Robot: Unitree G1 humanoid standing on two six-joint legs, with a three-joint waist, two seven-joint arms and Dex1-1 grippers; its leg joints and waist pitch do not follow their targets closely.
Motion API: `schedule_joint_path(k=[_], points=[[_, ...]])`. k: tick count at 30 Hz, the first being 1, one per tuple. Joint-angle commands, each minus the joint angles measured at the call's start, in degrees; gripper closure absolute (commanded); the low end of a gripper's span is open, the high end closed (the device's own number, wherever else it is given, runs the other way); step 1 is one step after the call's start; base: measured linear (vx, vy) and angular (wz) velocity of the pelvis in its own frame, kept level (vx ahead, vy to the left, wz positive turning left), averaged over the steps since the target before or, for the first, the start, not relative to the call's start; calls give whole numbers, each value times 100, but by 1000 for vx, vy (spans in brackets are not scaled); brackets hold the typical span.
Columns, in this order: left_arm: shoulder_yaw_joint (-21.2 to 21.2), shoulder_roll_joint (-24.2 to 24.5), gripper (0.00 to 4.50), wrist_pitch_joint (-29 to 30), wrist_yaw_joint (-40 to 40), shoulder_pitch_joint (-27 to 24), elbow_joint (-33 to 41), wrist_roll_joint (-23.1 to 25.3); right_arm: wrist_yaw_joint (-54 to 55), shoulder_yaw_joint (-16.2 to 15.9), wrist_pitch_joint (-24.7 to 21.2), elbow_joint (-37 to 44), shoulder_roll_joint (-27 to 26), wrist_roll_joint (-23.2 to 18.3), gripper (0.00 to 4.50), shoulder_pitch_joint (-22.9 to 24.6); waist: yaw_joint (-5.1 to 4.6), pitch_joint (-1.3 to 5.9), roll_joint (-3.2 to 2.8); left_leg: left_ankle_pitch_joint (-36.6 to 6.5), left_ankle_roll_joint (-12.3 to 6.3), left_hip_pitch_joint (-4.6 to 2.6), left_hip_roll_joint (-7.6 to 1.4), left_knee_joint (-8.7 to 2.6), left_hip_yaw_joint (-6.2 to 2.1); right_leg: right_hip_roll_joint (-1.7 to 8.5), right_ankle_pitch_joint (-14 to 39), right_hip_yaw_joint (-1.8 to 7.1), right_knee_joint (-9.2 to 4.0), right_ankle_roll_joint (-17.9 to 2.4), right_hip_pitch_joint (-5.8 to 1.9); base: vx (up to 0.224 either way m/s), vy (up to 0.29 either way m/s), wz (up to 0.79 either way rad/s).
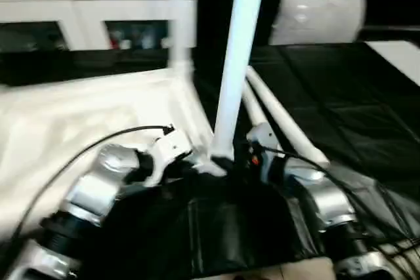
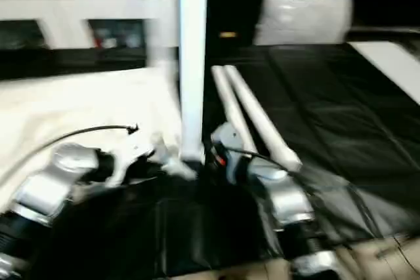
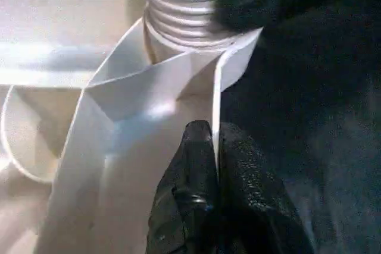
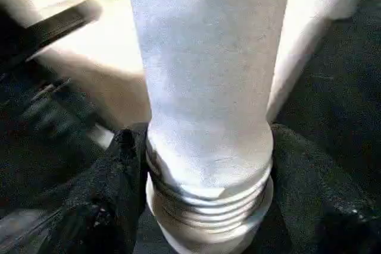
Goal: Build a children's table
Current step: Rotate leg to tighten
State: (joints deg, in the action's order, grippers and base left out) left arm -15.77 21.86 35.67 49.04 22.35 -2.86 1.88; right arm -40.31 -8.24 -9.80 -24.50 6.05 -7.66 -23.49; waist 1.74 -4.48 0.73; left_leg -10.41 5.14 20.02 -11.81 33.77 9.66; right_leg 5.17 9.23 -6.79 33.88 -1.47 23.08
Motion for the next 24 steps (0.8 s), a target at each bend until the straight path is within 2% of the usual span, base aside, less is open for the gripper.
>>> schedule_joint_path(k=[1,3,6,7,8,9,13,14,15,17,19,23,24], points=[[81,-540,450,455,-771,2,343,26,529,-239,-253,-138,-562,15,178,-215,12,317,10,-2002,5,-1,-94,-426,-96,350,3393,227,-619,-409,-250,0,0,0],[190,-820,450,669,-1146,29,417,89,840,-199,-360,-219,-720,82,178,-306,-15,324,3,-1960,-68,-27,-70,-399,-90,354,3478,215,-667,-351,-226,0,0,0],[246,-988,450,804,-1396,52,500,150,953,-186,-353,-274,-805,156,178,-361,-8,337,-8,-1854,-167,-10,-88,-420,-83,319,2996,235,-623,-452,-227,0,0,0],[230,-998,450,835,-1435,67,529,177,839,-209,-301,-273,-791,161,178,-356,-5,329,23,-1861,-191,-11,-92,-424,-72,316,2956,244,-623,-451,-219,0,0,0],[187,-963,450,869,-1468,77,564,223,803,-175,-264,-271,-790,147,144,-334,42,349,-1,-1733,-214,-7,-110,-434,-71,323,2670,274,-571,-532,-230,0,0,0],[169,-916,450,830,-1443,79,546,238,797,-148,-285,-258,-780,125,123,-324,45,345,-2,-1684,-223,2,-115,-441,-69,317,2547,283,-556,-571,-230,0,0,0],[118,-776,450,790,-1388,80,529,287,788,-115,-292,-207,-719,125,96,-291,63,373,-1,-1346,-264,43,-122,-447,-55,314,1865,320,-455,-802,-282,0,0,0],[111,-712,450,774,-1350,82,519,282,770,-113,-241,-173,-664,130,82,-270,75,380,-2,-1264,-277,34,-121,-441,-43,314,1755,325,-447,-858,-282,0,0,0],[107,-645,450,748,-1305,84,507,271,749,-105,-197,-140,-617,130,61,-251,87,380,-44,-1201,-279,35,-112,-440,-41,317,1697,327,-432,-892,-293,0,0,0],[95,-515,450,684,-1223,88,472,263,626,-82,-124,-49,-509,101,49,-202,97,380,-16,-1155,-299,44,-110,-439,-31,319,1704,327,-448,-887,-313,0,0,0],[7,-287,450,410,-990,89,369,265,391,-25,-11,117,-302,37,24,-117,103,393,-26,-1027,-309,47,-121,-440,-32,317,1554,335,-424,-935,-320,0,0,0],[-122,54,450,-81,-566,93,173,236,-89,131,155,371,86,-138,5,2,138,383,-25,-1105,-350,36,-115,-444,-30,301,1559,333,-432,-914,-321,0,0,0],[-128,166,450,-230,-389,98,100,176,-366,163,175,464,276,-218,5,37,146,380,-55,-1160,-317,24,-132,-452,-33,307,1606,338,-424,-928,-314,0,0,0]])
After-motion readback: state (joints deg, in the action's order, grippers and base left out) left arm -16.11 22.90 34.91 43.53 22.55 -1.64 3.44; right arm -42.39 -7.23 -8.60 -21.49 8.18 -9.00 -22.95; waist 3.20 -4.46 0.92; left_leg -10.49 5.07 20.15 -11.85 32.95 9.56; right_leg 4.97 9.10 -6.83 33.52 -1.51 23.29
